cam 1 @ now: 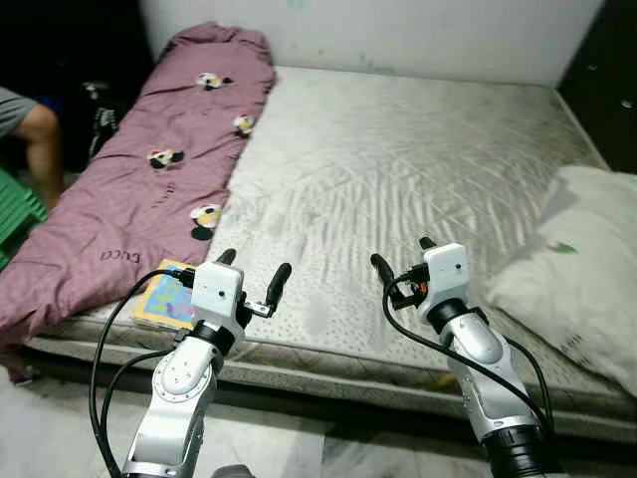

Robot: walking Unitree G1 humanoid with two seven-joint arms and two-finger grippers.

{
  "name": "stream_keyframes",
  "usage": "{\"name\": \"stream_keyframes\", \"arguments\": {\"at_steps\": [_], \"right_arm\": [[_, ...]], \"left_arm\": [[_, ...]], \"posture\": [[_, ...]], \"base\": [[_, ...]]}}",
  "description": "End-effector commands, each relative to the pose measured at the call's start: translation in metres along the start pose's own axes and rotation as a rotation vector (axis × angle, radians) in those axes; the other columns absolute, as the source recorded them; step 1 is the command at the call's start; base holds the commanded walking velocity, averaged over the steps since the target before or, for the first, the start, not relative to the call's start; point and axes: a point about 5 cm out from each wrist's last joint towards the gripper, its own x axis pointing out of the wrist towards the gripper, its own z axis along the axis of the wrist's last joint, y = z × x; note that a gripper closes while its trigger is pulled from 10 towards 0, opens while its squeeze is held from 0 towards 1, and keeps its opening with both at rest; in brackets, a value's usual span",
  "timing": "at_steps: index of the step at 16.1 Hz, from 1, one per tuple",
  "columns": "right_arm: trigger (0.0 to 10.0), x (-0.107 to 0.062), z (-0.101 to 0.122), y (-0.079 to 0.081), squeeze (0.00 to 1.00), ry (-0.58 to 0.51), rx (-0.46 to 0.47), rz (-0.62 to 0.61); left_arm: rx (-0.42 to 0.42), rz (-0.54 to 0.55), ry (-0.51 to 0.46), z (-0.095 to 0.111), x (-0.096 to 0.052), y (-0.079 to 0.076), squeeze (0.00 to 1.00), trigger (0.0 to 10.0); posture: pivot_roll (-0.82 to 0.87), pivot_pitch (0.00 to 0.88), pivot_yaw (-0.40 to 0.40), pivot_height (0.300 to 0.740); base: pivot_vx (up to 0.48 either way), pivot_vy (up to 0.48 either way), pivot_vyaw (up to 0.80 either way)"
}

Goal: Clean up the room

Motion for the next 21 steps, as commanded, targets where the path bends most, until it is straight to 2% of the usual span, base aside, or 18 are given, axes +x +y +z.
{"name": "stream_keyframes", "arguments": {"at_steps": [1, 13, 16, 19, 21], "right_arm": [[10.0, -0.0002, 0.0, -0.0028, 0.0, 0.003, -0.002, -0.01], [10.0, 0.0001, -0.0017, -0.005, 0.0, 0.017, 0.004, -0.026], [10.0, 0.0004, -0.0024, -0.0057, 0.0, 0.023, 0.008, -0.03], [10.0, 0.0014, -0.0022, -0.0059, 0.0, 0.023, 0.006, -0.028], [10.0, 0.0012, -0.0026, -0.0065, 0.0, 0.025, 0.007, -0.031]], "left_arm": [[0.001, -0.007, -0.01, 0.0027, 0.0008, -0.0005, 0.0, 10.0], [0.004, -0.007, -0.016, 0.0036, 0.0018, -0.0009, 0.0, 10.0], [0.019, 0.047, 0.006, 0.0013, 0.003, 0.004, 0.0, 10.0], [0.035, 0.033, 0.006, 0.0009, 0.0036, 0.0017, 0.0, 10.0], [0.026, 0.022, 0.006, 0.0006, 0.0036, 0.0003, 0.0, 10.0]], "posture": [[-0.04, 0.0, -0.006, 0.74], [-0.04, 0.0, -0.006, 0.74], [-0.04, 0.0, -0.006, 0.74], [-0.04, 0.0, -0.008, 0.74], [-0.04, 0.0, -0.009, 0.74]], "base": [[0.27, 0.0, 0.0], [0.287, 0.0, 0.0], [0.0, 0.0, -0.18], [0.0, 0.0, -0.62], [0.0, -0.139, 0.0]]}}
